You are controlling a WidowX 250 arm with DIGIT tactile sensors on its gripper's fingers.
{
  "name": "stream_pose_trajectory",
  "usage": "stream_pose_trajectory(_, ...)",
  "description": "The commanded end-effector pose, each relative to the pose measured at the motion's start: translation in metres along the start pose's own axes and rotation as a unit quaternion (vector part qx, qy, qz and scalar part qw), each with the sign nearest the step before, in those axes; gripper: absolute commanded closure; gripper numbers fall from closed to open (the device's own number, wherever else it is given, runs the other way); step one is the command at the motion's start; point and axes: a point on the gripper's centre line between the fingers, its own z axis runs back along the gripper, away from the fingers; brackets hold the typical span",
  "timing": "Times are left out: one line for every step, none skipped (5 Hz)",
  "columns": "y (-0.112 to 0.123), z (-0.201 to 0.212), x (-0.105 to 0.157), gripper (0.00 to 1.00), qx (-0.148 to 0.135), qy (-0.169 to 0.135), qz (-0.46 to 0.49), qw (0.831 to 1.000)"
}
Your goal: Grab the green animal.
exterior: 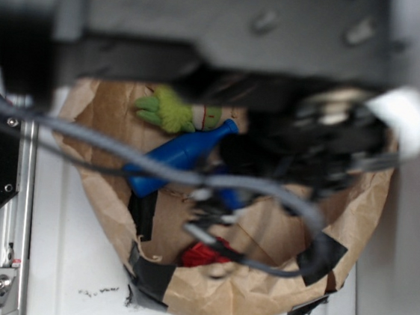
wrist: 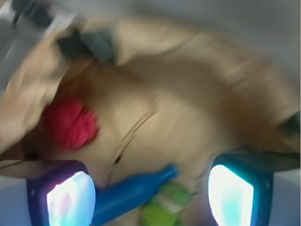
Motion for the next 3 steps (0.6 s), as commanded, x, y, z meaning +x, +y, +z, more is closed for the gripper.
stream_pose_trajectory(-0.01,0.003,-0.025,0.0,0.005,-0.02,-0.013,1.0)
stream_pose_trajectory(-0.006,-0.003,-0.03,0.0,0.003,-0.021,-0.009,1.0)
stream_pose_trajectory(0.004,-0.009,-0.035,0.0,-0.001,-0.03,-0.018,0.999)
